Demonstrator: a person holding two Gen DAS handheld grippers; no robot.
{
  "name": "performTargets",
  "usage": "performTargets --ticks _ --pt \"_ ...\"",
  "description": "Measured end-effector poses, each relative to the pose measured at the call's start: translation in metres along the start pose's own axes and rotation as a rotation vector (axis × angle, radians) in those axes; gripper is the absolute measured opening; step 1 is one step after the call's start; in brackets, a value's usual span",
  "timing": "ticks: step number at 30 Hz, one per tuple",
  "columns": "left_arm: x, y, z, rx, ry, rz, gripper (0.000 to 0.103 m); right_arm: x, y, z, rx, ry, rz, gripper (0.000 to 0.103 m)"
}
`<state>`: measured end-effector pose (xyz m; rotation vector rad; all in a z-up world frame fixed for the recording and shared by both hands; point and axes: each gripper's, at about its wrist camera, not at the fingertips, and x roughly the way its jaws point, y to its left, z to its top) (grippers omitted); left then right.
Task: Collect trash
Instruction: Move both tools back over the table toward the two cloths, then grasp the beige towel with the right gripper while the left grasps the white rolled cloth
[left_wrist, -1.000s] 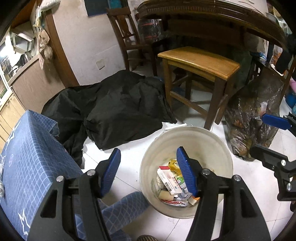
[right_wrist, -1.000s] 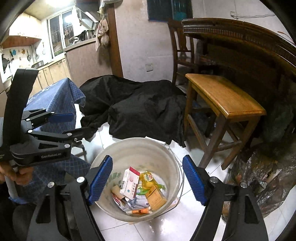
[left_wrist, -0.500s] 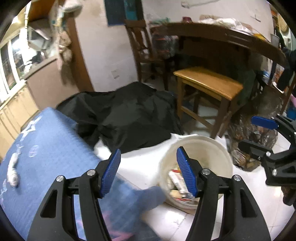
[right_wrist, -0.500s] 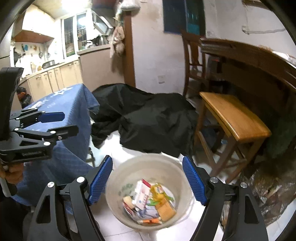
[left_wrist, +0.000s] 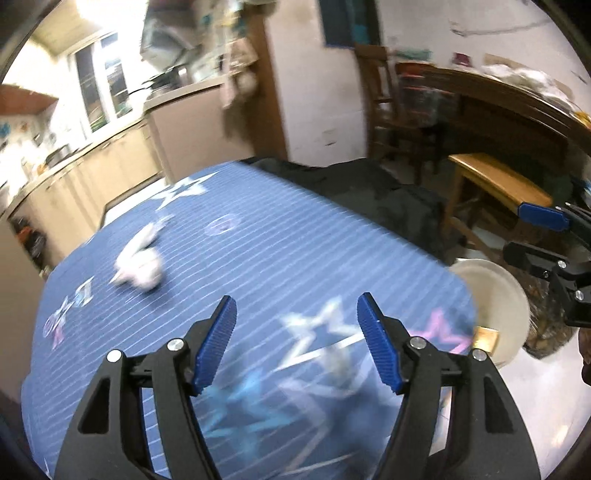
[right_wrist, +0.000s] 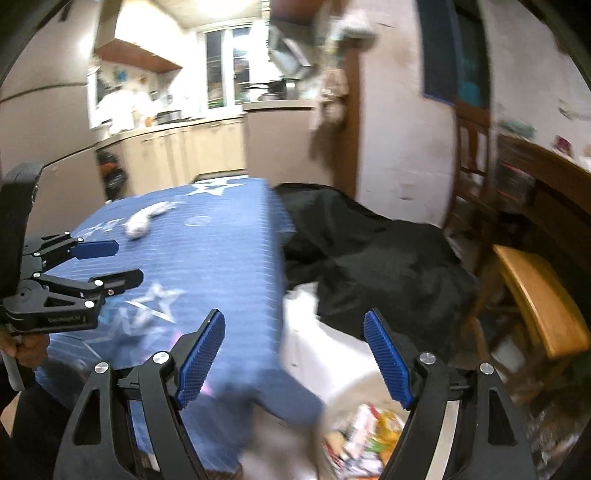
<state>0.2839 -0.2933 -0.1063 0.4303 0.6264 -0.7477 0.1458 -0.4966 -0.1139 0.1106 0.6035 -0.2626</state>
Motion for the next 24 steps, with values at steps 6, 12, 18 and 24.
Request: performTargets --ticks 6,12,18,24 --pt "-0.010 0.091 -0.024 -0.101 0.027 0.116 0.066 0.044 0.085 0.041 -0.105 0.016 0.130 0.078" --pt "-0.016 0.171 -0.045 -0.183 0.058 0.205 0.068 0.093 0.148 0.074 -0.144 0.060 0.242 0.078" --pt "-0.004 0.242 -0.053 -0.215 0.092 0.237 0.070 0.149 0.200 0.100 -0.182 0.123 0.316 0.078" --pt "0.004 0.302 -0.051 -0.273 0.102 0.265 0.072 0.223 0.240 0.125 -0.224 0.227 0.327 0.079"
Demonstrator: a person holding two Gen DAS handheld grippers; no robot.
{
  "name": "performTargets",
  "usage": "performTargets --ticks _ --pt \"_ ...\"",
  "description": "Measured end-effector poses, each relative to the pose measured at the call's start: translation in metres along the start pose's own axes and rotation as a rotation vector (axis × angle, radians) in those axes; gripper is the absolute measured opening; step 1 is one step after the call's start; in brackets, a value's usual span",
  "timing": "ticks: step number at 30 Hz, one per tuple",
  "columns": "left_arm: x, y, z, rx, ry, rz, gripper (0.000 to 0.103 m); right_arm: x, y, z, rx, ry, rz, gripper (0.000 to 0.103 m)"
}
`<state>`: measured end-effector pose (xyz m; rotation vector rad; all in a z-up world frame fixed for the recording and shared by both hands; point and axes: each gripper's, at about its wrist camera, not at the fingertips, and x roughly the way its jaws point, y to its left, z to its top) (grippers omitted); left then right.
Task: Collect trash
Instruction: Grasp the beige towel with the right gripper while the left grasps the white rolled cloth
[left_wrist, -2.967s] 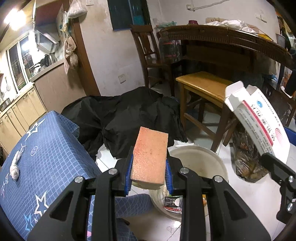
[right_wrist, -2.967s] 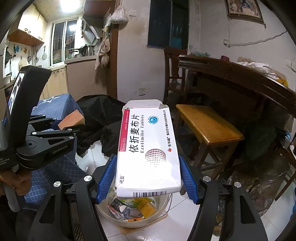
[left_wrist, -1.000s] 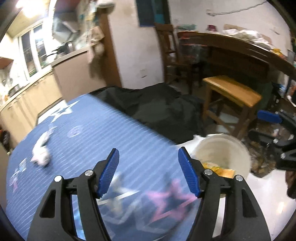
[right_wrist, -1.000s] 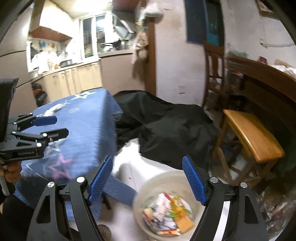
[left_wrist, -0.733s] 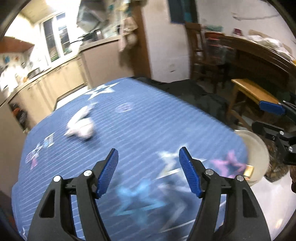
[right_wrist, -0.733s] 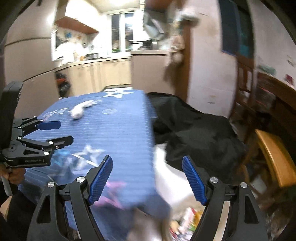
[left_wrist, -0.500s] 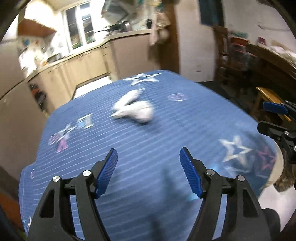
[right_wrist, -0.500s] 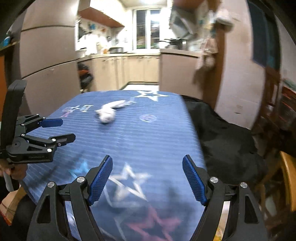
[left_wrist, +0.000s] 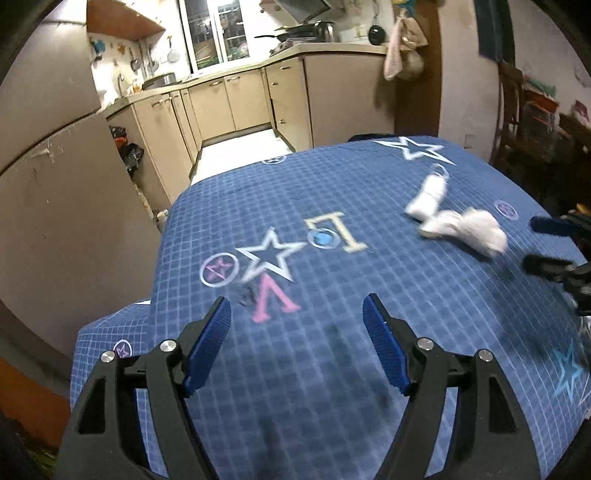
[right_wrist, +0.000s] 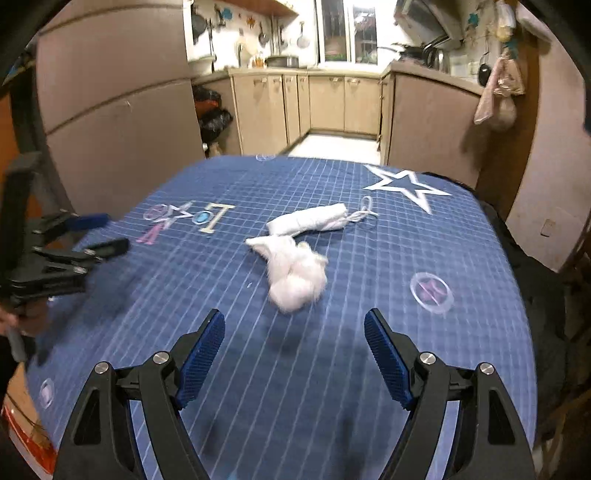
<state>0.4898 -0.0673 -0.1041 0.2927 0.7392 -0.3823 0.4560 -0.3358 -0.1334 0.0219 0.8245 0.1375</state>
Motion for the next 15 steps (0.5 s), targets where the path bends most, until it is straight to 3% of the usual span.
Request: performTargets --ticks 6,9,10,12,15 --pt "0.033 0.013 0.025 0.013 0.004 -0.008 0.072 0.051 -0.007 0.021 -0.032 0.073 -0.040 0.076" --pt "0.049 0.012 0.040 0.007 0.007 -0.044 0.072 0.057 -0.005 0.022 -0.062 0.073 -0.019 0.058" --pt "0.054 0.012 0.044 0.012 0.008 -0.048 0.072 0.056 -0.004 0.021 -0.073 0.068 -0.017 0.042" --pt "0.063 0.002 0.051 0.032 0.009 -0.064 0.072 0.051 -0.005 0.018 -0.086 0.059 -0.038 0.040" --pt "0.075 -0.020 0.059 0.075 0.010 -0.147 0.074 0.023 -0.013 0.001 -0.070 0.026 -0.035 0.039"
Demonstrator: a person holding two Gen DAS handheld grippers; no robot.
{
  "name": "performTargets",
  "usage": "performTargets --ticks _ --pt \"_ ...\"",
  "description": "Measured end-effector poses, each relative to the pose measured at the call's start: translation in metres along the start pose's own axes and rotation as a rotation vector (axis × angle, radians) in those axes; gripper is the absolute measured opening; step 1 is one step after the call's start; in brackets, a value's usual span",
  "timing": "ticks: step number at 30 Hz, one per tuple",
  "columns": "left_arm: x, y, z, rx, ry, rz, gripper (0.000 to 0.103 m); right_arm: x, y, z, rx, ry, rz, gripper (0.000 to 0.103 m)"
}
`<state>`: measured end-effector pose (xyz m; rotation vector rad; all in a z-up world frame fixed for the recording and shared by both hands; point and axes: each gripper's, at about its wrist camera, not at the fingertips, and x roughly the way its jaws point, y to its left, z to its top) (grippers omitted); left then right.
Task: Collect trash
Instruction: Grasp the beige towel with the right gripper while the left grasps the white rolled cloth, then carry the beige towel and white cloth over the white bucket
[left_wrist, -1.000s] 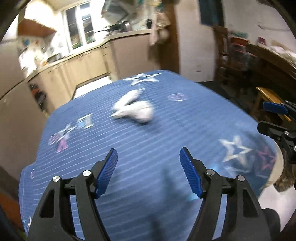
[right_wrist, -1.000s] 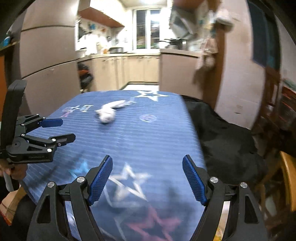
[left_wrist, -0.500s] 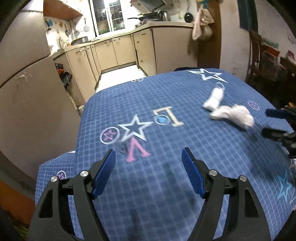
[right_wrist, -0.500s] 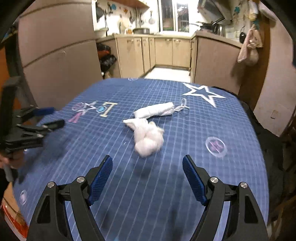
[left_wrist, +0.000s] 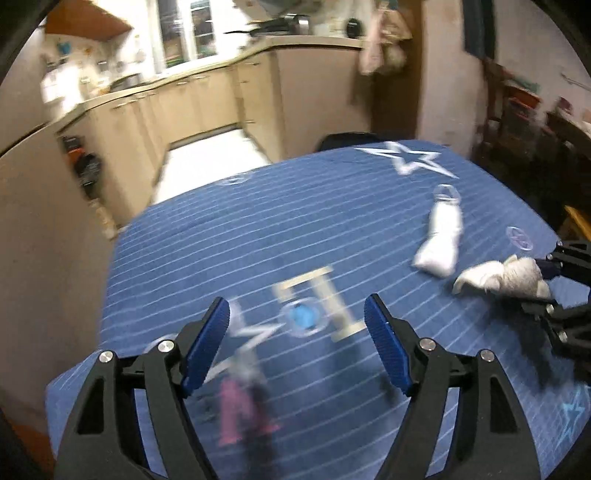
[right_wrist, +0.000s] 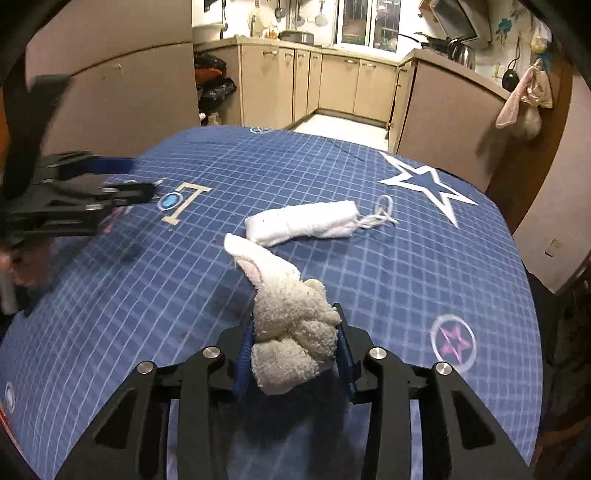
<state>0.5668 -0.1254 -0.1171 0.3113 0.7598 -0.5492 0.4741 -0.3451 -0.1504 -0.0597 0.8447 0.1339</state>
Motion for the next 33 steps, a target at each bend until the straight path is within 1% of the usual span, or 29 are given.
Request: performTargets --ticks 1,2,3,6,8,9,12,14,15,16,17,18,19,20,21,22,24,26,28,30,33 --pt "0.006 -0.012 0.005 0.031 -0.004 -0.041 0.075 -0.007 -0.002 -0.005 0.010 -0.008 0.002 0.039" --pt "0.009 -0.017 0.008 0.051 -0.008 -0.064 0.076 -0.021 -0.008 -0.014 0.030 -0.024 0.002 0.039" --pt "0.014 -0.029 0.012 0.084 -0.010 -0.110 0.077 -0.036 -0.014 -0.024 0.055 -0.042 -0.006 0.038" --pt "0.027 -0.056 0.022 0.155 -0.005 -0.208 0.081 -0.077 -0.032 -0.058 0.144 -0.081 -0.036 0.038" --pt "0.040 -0.070 0.029 0.196 0.024 -0.233 0.082 -0.099 -0.044 -0.081 0.209 -0.093 -0.050 0.038" --pt "0.046 -0.076 0.033 0.208 0.039 -0.231 0.082 -0.107 -0.048 -0.090 0.231 -0.094 -0.059 0.038" --pt "0.058 -0.087 0.043 0.234 0.043 -0.225 0.082 -0.129 -0.060 -0.119 0.296 -0.096 -0.081 0.039" --pt "0.068 -0.095 0.047 0.266 0.069 -0.194 0.081 -0.136 -0.066 -0.131 0.332 -0.102 -0.093 0.039" --pt "0.070 -0.096 0.048 0.265 0.078 -0.206 0.076 -0.139 -0.069 -0.136 0.352 -0.109 -0.091 0.039" --pt "0.070 -0.096 0.049 0.259 0.083 -0.228 0.066 -0.142 -0.072 -0.139 0.368 -0.118 -0.092 0.039" --pt "0.069 -0.096 0.048 0.250 0.087 -0.244 0.063 -0.146 -0.075 -0.142 0.380 -0.128 -0.094 0.039" --pt "0.066 -0.098 0.046 0.241 0.086 -0.255 0.056 -0.148 -0.076 -0.144 0.389 -0.139 -0.097 0.039" --pt "0.063 -0.100 0.044 0.249 0.079 -0.264 0.041 -0.149 -0.078 -0.145 0.394 -0.147 -0.099 0.039" --pt "0.060 -0.102 0.041 0.259 0.075 -0.270 0.031 -0.151 -0.079 -0.146 0.397 -0.158 -0.100 0.039" --pt "0.055 -0.105 0.039 0.268 0.076 -0.272 0.023 -0.152 -0.079 -0.145 0.398 -0.165 -0.103 0.039" --pt "0.051 -0.108 0.036 0.260 0.082 -0.256 0.023 -0.152 -0.079 -0.145 0.398 -0.173 -0.108 0.039" --pt "0.038 -0.111 0.030 0.243 0.063 -0.217 0.023 -0.149 -0.076 -0.143 0.390 -0.180 -0.121 0.039" --pt "0.016 -0.118 0.024 0.207 0.019 -0.181 0.023 -0.146 -0.074 -0.141 0.384 -0.184 -0.142 0.039" --pt "-0.005 -0.122 0.016 0.154 -0.013 -0.111 0.023 -0.145 -0.070 -0.141 0.385 -0.190 -0.160 0.039" --pt "-0.024 -0.128 0.009 0.123 -0.043 -0.057 0.023 -0.145 -0.066 -0.138 0.382 -0.199 -0.171 0.038" --pt "-0.059 -0.144 -0.010 0.058 -0.089 0.007 0.023 -0.149 -0.059 -0.134 0.370 -0.216 -0.188 0.038"
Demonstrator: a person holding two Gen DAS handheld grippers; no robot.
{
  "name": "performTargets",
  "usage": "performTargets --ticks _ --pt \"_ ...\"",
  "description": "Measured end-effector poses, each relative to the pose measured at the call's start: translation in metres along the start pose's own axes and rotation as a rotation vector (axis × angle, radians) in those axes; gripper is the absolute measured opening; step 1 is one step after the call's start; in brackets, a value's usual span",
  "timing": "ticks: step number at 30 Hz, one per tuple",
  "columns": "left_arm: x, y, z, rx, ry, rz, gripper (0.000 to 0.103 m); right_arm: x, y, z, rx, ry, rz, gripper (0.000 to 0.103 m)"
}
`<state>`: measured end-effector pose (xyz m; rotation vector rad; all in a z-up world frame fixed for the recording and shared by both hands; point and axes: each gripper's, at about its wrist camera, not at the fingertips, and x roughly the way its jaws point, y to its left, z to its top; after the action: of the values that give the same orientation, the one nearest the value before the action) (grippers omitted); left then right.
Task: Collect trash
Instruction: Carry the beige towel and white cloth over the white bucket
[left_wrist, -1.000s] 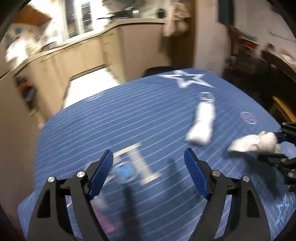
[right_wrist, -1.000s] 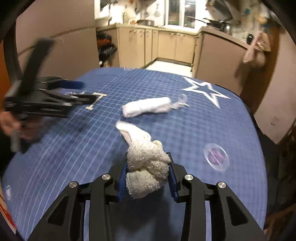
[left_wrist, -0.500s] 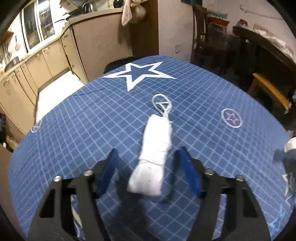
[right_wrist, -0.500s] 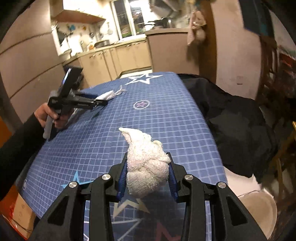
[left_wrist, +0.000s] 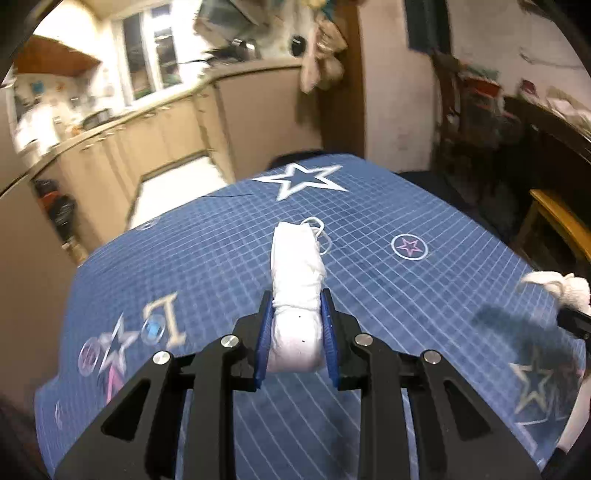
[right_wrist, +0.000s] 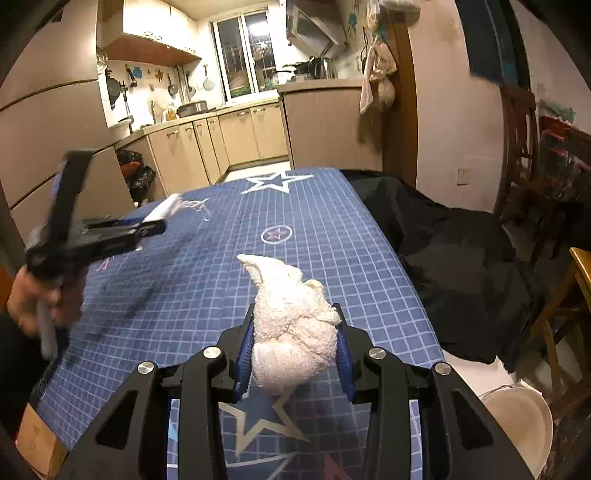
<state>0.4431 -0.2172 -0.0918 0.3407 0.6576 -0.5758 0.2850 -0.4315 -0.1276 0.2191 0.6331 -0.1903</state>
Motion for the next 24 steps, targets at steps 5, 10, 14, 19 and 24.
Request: performTargets --ticks 5,10,14,19,24 --pt "-0.035 -0.029 -0.017 -0.057 -0.058 0.084 0.023 -0.018 0.016 -0.001 -0.050 -0.034 -0.032 0.038" --pt "-0.060 -0.057 -0.024 -0.089 -0.111 0.113 0.023 -0.046 0.019 -0.009 -0.075 -0.065 -0.076 0.038" --pt "-0.071 -0.073 -0.020 -0.100 -0.130 0.109 0.023 -0.070 0.009 -0.019 -0.073 -0.083 -0.105 0.038" --pt "-0.081 -0.101 -0.017 -0.058 -0.147 0.080 0.023 -0.105 -0.014 -0.029 -0.051 -0.110 -0.162 0.038" --pt "-0.084 -0.142 -0.009 0.009 -0.159 0.021 0.023 -0.136 -0.055 -0.039 -0.001 -0.124 -0.228 0.038"
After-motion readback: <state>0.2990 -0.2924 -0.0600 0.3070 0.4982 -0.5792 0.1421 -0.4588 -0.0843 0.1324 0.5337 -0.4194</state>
